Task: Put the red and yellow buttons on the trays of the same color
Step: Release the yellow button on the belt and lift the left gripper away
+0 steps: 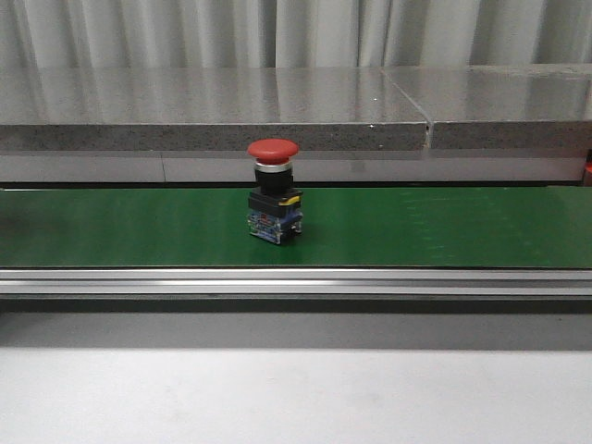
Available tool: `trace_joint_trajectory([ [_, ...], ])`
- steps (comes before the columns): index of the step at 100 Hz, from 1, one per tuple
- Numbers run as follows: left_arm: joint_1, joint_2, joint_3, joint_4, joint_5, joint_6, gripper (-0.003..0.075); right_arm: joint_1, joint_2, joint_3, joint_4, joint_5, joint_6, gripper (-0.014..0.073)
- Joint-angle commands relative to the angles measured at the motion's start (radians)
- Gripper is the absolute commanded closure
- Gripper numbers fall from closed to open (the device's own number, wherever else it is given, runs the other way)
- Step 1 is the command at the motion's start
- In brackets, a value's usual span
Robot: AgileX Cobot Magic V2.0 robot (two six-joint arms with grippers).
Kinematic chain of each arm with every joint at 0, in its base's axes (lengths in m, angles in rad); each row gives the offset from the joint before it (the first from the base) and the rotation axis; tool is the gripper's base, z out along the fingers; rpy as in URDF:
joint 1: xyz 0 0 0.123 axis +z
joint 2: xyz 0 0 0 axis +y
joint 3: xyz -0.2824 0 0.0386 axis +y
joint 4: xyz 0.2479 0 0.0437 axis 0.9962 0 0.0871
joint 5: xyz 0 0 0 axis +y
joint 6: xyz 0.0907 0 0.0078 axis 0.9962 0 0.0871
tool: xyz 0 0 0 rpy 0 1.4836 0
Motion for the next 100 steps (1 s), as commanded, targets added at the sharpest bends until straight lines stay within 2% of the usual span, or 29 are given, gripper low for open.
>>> trace_joint_trajectory([
  [1, -0.032, -0.075, -0.055, -0.017, -0.071, 0.007, 0.0050, 0.002, -0.014, -0.010, -0.010, -0.086, -0.004, 0.0662],
  [18, -0.100, -0.172, -0.047, -0.017, -0.150, 0.007, 0.0050, 0.002, -0.014, -0.010, -0.010, -0.086, -0.004, 0.0662],
  [35, -0.169, -0.311, 0.047, -0.015, -0.261, 0.007, 0.0050, 0.002, -0.014, -0.010, -0.010, -0.091, -0.004, 0.0662],
  [53, -0.198, -0.504, 0.225, -0.014, -0.395, 0.007, 0.0050, 0.002, -0.014, -0.010, -0.010, -0.091, -0.004, 0.0662],
  [85, -0.198, -0.851, 0.581, -0.009, -0.510, 0.007, 0.0051, 0.002, -0.014, -0.010, -0.010, -0.105, -0.004, 0.0662],
  [95, -0.198, -0.964, 0.682, -0.009, -0.541, 0.007, 0.0085, 0.002, -0.014, -0.010, -0.010, -0.127, -0.004, 0.0662],
  [100, -0.198, -1.014, 0.727, -0.009, -0.550, 0.007, 0.0127, 0.002, -0.014, -0.010, -0.010, -0.140, -0.004, 0.0662],
])
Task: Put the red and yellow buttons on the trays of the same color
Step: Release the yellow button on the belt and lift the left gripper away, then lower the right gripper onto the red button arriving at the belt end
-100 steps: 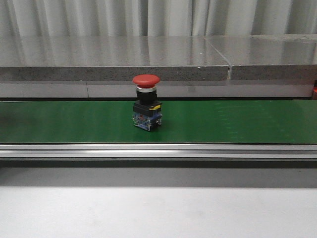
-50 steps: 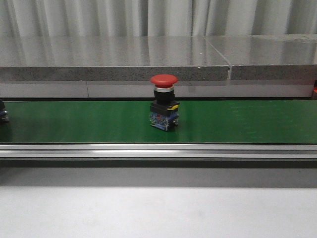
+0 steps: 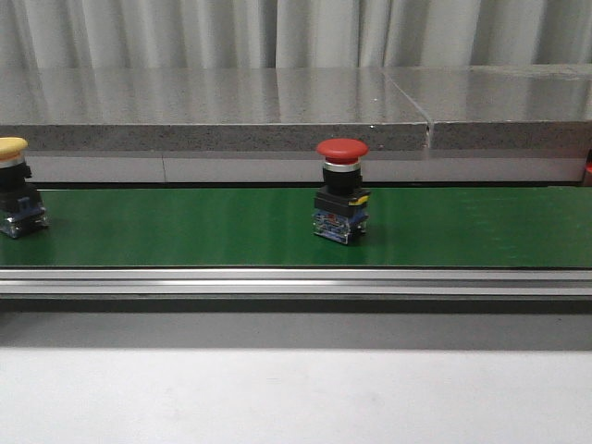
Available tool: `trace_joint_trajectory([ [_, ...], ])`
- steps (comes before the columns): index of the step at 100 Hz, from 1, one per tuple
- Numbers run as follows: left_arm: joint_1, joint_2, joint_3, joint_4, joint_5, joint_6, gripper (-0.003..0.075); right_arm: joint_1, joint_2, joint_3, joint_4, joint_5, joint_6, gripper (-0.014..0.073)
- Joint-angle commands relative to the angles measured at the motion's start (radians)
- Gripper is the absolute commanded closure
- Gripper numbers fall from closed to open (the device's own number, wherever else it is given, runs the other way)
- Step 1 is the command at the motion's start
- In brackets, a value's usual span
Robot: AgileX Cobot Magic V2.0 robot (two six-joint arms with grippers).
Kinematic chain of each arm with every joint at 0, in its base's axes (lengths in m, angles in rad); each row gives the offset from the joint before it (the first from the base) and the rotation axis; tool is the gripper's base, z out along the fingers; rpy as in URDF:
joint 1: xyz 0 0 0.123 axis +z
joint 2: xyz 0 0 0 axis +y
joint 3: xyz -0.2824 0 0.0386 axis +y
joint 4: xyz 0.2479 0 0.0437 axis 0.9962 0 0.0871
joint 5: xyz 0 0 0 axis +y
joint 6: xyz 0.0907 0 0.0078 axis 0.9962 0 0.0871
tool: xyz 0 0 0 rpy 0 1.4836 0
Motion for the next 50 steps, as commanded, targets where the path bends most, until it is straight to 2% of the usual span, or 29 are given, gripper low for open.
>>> trace_joint_trajectory([
  [1, -0.008, -0.098, 0.055, -0.006, -0.100, 0.000, 0.0134, 0.002, -0.014, -0.010, -0.010, -0.110, -0.004, 0.0662],
  [11, -0.008, -0.187, 0.129, -0.006, -0.103, 0.000, 0.0268, 0.002, -0.014, -0.010, -0.010, -0.144, -0.004, 0.0662],
  [33, -0.008, -0.307, 0.219, -0.006, -0.108, 0.000, 0.0719, 0.002, -0.014, -0.060, 0.030, -0.128, -0.004, 0.0662],
  [35, -0.008, -0.312, 0.222, -0.006, -0.109, 0.000, 0.0738, 0.002, -0.014, -0.072, 0.039, -0.115, -0.004, 0.0662],
  [50, -0.008, -0.317, 0.228, -0.006, -0.111, 0.000, 0.0739, 0.002, 0.018, -0.200, 0.090, 0.031, -0.004, 0.0662],
])
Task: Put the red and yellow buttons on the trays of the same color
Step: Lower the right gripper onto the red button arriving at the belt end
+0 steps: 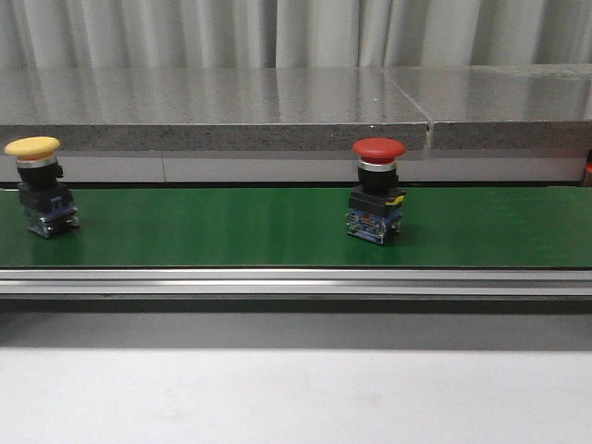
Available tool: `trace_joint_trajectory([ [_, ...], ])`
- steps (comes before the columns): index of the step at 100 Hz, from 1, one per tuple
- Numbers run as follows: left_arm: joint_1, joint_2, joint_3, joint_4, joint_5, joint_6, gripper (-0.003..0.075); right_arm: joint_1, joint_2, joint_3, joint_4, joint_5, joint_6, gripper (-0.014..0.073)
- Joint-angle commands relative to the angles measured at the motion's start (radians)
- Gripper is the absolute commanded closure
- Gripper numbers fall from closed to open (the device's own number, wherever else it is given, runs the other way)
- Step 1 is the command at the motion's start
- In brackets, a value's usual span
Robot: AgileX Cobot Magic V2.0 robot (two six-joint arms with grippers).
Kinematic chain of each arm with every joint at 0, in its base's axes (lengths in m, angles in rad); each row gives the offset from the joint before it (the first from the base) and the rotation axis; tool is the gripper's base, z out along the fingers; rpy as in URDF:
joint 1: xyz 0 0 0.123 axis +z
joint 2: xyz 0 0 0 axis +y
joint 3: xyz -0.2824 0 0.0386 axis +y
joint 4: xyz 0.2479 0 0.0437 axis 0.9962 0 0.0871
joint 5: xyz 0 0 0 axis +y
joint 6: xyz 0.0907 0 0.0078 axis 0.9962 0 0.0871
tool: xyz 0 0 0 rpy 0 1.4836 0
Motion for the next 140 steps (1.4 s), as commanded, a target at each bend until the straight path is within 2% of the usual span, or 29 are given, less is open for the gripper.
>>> trace_joint_trajectory([
  [1, -0.008, 0.002, -0.026, -0.006, -0.087, 0.000, 0.0739, 0.002, 0.021, -0.108, 0.035, 0.024, -0.004, 0.0662],
  [26, -0.008, 0.002, -0.026, -0.006, -0.089, 0.000, 0.0739, 0.002, 0.270, -0.444, 0.097, 0.506, -0.004, 0.0662],
  [38, -0.008, 0.002, -0.026, -0.006, -0.089, 0.000, 0.0739, 0.002, 0.433, -0.582, 0.097, 0.657, -0.004, 0.0662],
  [51, -0.008, 0.002, -0.026, -0.006, -0.089, 0.000, 0.0739, 0.002, 0.582, -0.660, 0.097, 0.668, -0.004, 0.0662],
  [66, -0.008, 0.002, -0.026, -0.006, -0.089, 0.000, 0.0739, 0.002, 0.700, -0.667, 0.111, 0.580, -0.004, 0.0662],
  [79, -0.008, 0.002, -0.026, -0.006, -0.089, 0.000, 0.0739, 0.002, 0.773, -0.667, 0.150, 0.580, -0.004, 0.0641],
  [84, -0.008, 0.002, -0.026, -0.006, -0.089, 0.000, 0.0739, 0.002, 0.791, -0.667, 0.173, 0.589, -0.004, 0.0599],
  [91, -0.008, 0.002, -0.026, -0.006, -0.089, 0.000, 0.0739, 0.002, 0.812, -0.667, 0.206, 0.600, -0.004, 0.0491],
  [108, -0.008, 0.002, -0.026, -0.006, -0.089, 0.000, 0.0739, 0.002, 0.831, -0.667, 0.214, 0.598, -0.005, 0.0071],
  [115, -0.008, 0.002, -0.026, -0.006, -0.089, 0.000, 0.0739, 0.002, 0.831, -0.667, 0.214, 0.585, -0.011, -0.0039],
  [120, -0.008, 0.002, -0.026, -0.006, -0.089, 0.000, 0.0739, 0.002, 0.833, -0.667, 0.214, 0.570, -0.043, -0.0068],
  [140, -0.008, 0.002, -0.026, -0.006, -0.089, 0.000, 0.0739, 0.002, 0.931, -0.727, 0.215, 0.591, -0.137, -0.0060],
])
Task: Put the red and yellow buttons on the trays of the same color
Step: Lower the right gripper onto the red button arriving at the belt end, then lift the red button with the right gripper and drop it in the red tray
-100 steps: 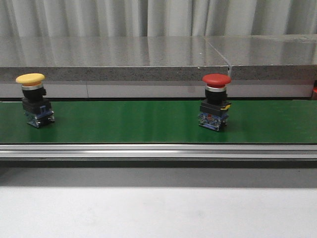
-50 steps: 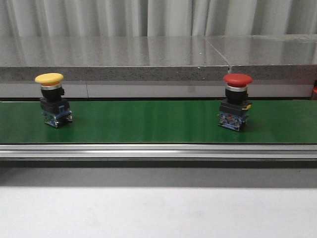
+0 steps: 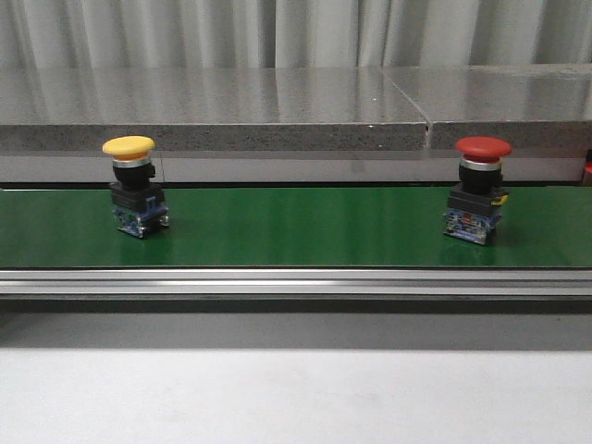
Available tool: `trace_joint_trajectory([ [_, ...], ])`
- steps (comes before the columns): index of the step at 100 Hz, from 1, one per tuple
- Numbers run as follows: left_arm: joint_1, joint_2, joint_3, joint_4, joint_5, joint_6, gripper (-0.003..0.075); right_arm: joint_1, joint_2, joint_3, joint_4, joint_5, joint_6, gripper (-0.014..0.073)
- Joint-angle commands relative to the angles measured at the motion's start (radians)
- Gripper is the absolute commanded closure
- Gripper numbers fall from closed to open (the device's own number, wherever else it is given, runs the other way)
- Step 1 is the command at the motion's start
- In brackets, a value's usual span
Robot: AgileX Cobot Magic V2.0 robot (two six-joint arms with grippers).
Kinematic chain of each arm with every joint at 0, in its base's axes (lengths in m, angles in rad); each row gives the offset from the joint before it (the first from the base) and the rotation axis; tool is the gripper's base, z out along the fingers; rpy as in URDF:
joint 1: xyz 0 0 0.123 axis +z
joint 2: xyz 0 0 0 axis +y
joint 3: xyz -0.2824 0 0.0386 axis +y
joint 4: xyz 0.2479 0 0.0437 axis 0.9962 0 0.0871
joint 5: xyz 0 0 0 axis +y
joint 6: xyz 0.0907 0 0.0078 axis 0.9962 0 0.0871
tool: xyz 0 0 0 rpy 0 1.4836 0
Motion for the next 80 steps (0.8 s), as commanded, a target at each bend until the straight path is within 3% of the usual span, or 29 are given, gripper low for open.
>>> trace_joint_trajectory([
  [1, -0.008, 0.004, -0.026, -0.006, -0.081, 0.000, 0.0739, 0.002, 0.051, -0.067, 0.014, -0.037, -0.051, -0.0060],
  [46, -0.008, 0.004, -0.026, -0.006, -0.081, 0.000, 0.0739, 0.012, 0.388, -0.236, 0.063, 0.051, -0.171, -0.0060],
  [80, -0.008, 0.004, -0.026, -0.006, -0.081, 0.000, 0.0739, 0.055, 0.543, -0.325, 0.063, 0.015, -0.178, -0.0058],
])
